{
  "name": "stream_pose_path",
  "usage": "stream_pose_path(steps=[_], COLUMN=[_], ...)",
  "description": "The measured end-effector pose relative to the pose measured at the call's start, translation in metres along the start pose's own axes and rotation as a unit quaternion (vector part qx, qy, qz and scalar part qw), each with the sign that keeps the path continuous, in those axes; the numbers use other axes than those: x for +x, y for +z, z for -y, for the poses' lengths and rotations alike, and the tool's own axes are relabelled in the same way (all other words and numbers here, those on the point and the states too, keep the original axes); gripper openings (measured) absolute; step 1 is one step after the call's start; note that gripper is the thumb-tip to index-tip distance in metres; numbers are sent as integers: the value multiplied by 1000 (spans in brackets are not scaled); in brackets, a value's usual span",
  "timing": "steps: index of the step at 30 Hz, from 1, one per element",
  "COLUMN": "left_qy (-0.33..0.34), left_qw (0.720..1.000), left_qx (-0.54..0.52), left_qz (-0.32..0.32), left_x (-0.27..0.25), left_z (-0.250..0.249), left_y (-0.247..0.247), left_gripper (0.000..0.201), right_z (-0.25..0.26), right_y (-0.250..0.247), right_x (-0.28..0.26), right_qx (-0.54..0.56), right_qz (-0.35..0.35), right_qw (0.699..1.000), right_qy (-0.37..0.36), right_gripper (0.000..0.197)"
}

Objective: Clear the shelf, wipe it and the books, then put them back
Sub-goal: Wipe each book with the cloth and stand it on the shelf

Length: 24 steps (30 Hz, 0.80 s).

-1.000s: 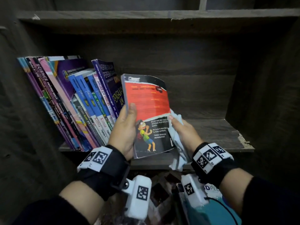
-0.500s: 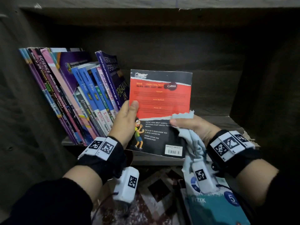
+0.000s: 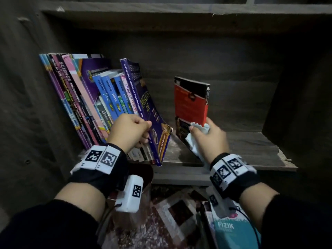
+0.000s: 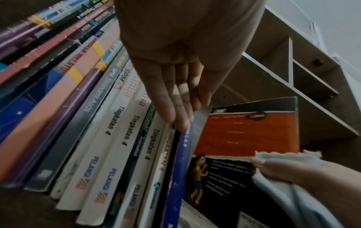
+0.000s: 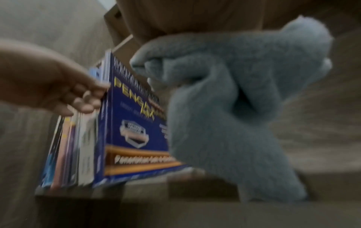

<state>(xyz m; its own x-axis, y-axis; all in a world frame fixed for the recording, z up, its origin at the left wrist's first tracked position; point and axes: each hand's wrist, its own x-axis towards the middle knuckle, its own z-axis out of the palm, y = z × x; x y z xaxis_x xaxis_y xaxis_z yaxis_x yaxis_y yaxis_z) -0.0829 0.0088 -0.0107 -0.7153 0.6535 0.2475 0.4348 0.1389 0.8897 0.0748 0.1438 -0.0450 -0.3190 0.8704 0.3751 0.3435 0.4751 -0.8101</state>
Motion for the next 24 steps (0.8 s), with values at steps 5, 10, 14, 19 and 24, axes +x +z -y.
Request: stream_pose_path(steps=[5, 10, 14, 19, 24], left_qy=[21, -6, -2, 9, 13], left_qw=[992, 995, 993, 987, 981], left_qx=[125, 94, 104, 135, 171], left_qz=[-25, 14, 54, 88, 91], left_x=[6, 4, 1, 4, 9], left_z=[11, 15, 13, 20, 19], left_y=[-4, -8, -8, -6, -1], left_gripper=[39, 36, 26, 31, 42], right_z=[5, -4, -22, -29, -10], right_y=[55, 80, 67, 62, 87], right_x=[-18, -32, -19, 12, 11], right_qx=[60, 31, 206, 232, 188], right_qz=[107, 221, 173, 74, 177], right_qw=[992, 975, 958, 953, 954], right_qy=[16, -19, 102, 181, 152], right_gripper=[42, 60, 30, 33, 35])
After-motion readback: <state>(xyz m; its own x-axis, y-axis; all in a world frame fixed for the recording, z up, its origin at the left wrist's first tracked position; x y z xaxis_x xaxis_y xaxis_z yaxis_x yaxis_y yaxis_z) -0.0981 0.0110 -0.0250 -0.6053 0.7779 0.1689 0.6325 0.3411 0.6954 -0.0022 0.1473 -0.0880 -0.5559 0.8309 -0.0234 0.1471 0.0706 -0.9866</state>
